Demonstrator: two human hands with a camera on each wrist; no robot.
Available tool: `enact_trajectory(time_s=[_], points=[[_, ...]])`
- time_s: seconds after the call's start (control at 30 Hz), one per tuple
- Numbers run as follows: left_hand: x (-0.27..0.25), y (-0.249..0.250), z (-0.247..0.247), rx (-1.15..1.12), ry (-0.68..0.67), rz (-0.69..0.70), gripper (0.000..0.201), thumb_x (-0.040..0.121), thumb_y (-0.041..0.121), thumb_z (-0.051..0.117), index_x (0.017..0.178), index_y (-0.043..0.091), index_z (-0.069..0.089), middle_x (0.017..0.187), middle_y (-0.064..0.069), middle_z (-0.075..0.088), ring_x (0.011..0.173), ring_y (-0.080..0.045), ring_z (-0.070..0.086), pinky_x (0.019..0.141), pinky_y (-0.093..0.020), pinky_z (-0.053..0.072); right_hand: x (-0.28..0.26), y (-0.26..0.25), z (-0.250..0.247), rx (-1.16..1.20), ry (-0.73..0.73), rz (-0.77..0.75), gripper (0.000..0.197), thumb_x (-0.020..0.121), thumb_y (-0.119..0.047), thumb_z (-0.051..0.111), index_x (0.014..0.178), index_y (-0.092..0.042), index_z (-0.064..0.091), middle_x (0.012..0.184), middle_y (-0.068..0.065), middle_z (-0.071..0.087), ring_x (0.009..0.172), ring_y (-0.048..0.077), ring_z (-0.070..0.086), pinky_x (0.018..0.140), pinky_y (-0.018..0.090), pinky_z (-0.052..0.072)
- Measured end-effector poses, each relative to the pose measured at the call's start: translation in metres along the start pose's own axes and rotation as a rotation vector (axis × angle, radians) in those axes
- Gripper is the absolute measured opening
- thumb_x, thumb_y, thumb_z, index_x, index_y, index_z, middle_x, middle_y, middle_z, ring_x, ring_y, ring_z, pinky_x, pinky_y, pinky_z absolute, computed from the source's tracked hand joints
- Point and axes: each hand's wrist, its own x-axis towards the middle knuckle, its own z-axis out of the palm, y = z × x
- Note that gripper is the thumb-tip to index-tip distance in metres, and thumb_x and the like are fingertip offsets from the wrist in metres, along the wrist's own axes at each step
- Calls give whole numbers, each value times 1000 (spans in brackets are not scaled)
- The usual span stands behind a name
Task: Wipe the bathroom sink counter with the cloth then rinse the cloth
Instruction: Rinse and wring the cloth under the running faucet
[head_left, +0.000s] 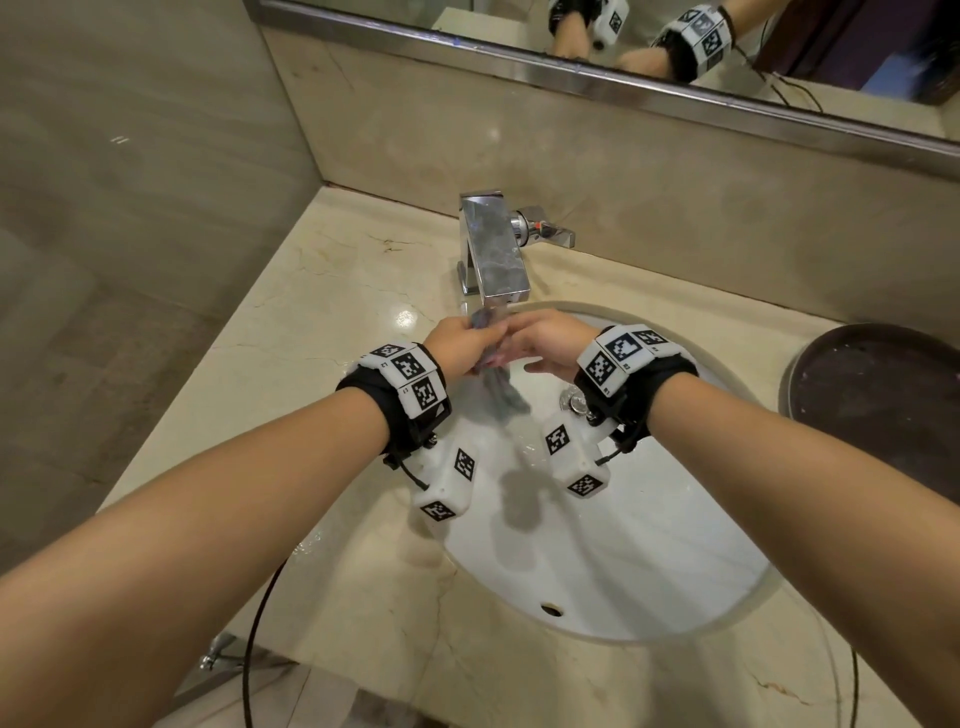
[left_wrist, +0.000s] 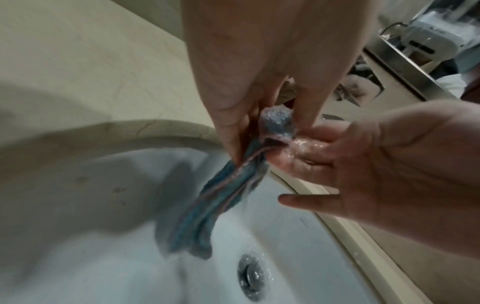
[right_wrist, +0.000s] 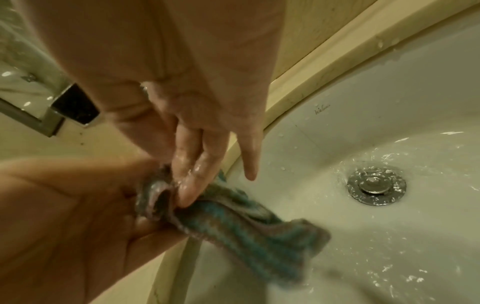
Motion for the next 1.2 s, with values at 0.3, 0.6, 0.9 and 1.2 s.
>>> enact_trajectory(time_s=[0.3,0.6,0.9,1.2], points=[[-2,-4,-10,66,-19,57,21,96,10,47,107,1,62,72,-2,58,55,-8,60,51,-15,52,6,13,-9,-146,232,-64,40,86,-11,61,126,-16,54,94,3,56,87,17,51,64,24,41],[-13,2,-6,-155,-104,-11,25,99,16,40,80,12,55,71,-7,54,62,-13,59,58,-19,56,8,21,2,-148,219,-38,14,92,-22,58,90,-12,66,79,0,62,73,12,57,50,4,40],[-11,5,-11,5,1,1,30,96,5,44,71,17,54,58,-1,46,35,0,47,58,-22,49,18,27,-17,-11,441,95,21,94,-14,48,74,-21,54,72,-4,48,64,9,46,61,19,39],[-7,7,-10,41,2,16,22,92,7,53,113,8,59,94,-10,59,69,-16,59,58,-23,57,12,29,-32,48,402,138,17,88,-10,61,103,-12,53,116,22,60,108,39,61,92,53,51]])
